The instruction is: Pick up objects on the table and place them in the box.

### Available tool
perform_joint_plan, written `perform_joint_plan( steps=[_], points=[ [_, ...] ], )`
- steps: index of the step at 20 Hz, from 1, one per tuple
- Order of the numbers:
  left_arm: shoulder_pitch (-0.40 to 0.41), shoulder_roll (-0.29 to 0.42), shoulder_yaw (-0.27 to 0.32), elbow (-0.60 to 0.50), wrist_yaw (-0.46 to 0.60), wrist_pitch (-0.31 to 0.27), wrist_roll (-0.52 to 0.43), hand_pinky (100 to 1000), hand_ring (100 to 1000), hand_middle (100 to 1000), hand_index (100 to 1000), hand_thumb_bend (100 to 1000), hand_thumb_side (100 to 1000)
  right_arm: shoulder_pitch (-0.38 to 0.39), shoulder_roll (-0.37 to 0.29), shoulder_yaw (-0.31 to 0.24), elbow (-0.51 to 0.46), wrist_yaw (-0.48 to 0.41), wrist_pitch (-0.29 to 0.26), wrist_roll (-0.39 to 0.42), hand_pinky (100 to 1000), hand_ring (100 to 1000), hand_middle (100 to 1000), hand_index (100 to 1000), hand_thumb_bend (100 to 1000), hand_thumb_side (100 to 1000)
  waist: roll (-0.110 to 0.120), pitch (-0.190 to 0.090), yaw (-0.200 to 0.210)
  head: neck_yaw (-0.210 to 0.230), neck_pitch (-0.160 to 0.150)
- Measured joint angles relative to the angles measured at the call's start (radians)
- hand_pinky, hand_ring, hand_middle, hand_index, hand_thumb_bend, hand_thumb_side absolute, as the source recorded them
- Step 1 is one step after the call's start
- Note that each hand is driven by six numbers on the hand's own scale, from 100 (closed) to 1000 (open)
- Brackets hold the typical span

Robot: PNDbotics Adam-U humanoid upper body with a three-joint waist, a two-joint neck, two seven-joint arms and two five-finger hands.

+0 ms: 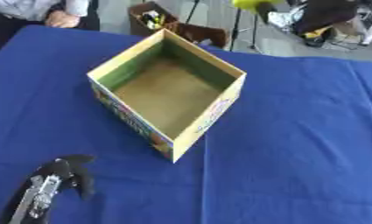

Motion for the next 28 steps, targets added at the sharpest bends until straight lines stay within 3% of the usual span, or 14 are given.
perform_joint_plan(
  steps=[11,28],
  points=[
    [-0.018,-0.006,0.000,0.000,0.003,0.006,-0.006,362,434,441,728,100,1000,-0.022,0.119,0.065,0.074,0.051,-0.004,0.025,717,704,282,356,100,358,-0.018,0.001,0.032,-0.028,-0.020],
    [-0.037,-0.014,0.000,0.000,0.008,0.009,-0.009,362,434,441,727,100,1000,-0.003,0.164,0.144,0.182,0.138,-0.053,0.086,712,701,323,363,100,347,-0.045,0.021,0.077,-0.032,-0.031]
  ],
)
